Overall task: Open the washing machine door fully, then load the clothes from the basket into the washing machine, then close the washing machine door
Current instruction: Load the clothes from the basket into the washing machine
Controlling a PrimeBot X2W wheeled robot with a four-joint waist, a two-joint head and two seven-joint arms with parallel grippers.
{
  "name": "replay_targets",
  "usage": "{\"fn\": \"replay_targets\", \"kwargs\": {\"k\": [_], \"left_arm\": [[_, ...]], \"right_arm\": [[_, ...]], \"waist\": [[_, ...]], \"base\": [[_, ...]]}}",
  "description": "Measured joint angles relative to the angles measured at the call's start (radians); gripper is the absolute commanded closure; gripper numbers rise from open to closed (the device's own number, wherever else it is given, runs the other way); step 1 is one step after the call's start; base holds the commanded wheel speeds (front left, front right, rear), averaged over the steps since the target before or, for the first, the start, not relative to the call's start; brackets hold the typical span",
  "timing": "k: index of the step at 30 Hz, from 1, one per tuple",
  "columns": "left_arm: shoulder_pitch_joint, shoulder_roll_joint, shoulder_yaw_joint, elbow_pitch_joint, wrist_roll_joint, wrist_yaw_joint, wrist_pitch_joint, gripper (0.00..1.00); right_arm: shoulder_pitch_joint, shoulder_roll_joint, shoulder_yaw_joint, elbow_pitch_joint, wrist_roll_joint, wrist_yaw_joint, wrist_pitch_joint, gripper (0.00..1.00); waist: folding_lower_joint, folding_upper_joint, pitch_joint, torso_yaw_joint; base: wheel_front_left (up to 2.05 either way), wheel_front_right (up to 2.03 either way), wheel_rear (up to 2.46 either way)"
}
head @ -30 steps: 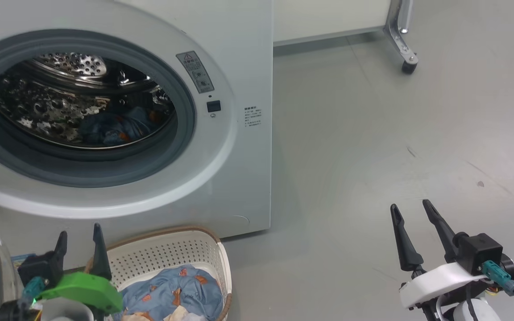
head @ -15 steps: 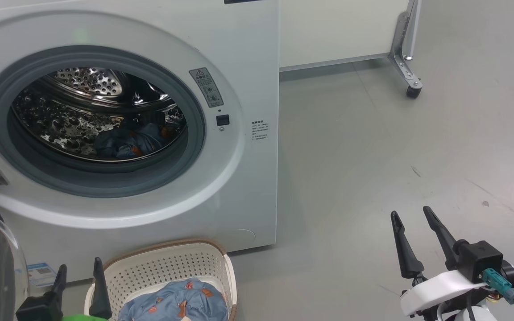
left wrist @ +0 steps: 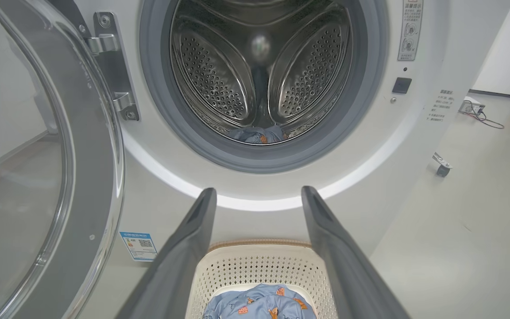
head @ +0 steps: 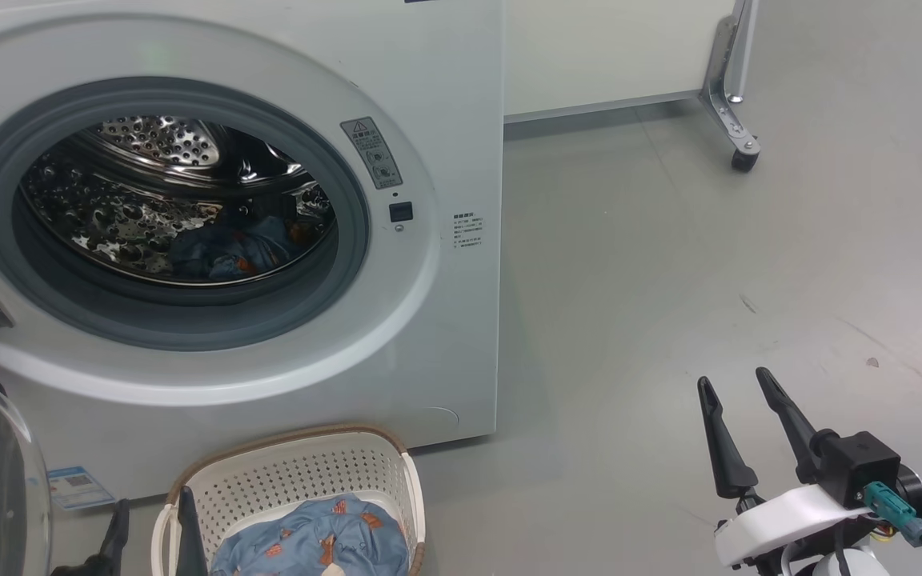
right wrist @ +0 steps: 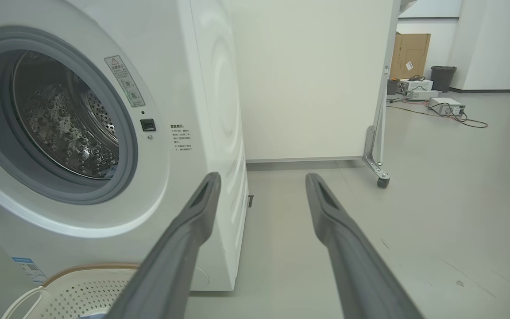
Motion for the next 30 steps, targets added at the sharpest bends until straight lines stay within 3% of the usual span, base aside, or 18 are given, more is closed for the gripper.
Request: {"fn": "replay_targets", "kwargs": {"k": [15, 21, 30], "left_arm": [[0.040, 0.006, -0.075, -0.052, 0.009, 0.025, 0.027, 0.00], [0.011, 0.007, -0.112, -0.023, 0.022, 0.025, 0.115, 0.00], [-0.084, 0.016, -0.082, 0.093, -0.020, 0.031, 0.253, 0.00]], "right_arm": [[-0.012, 0.001, 0.073, -0.028, -0.006, 0.000, 0.000, 0.00], [-0.052, 0.001, 0.098, -0.035, -0.007, 0.000, 0.000, 0.00], [-0.100, 0.002, 0.124, -0.039, -0.008, 0.000, 0.000, 0.00]], "waist": [[0.0000, 0.0000, 0.106, -0.005], [0.0000, 0.0000, 0.182, -0.008], [0.0000, 0.0000, 0.291, -0.017]], "base": [[0.00, 0.00, 0.00], [0.00, 0.00, 0.00], [0.00, 0.00, 0.00]]}}
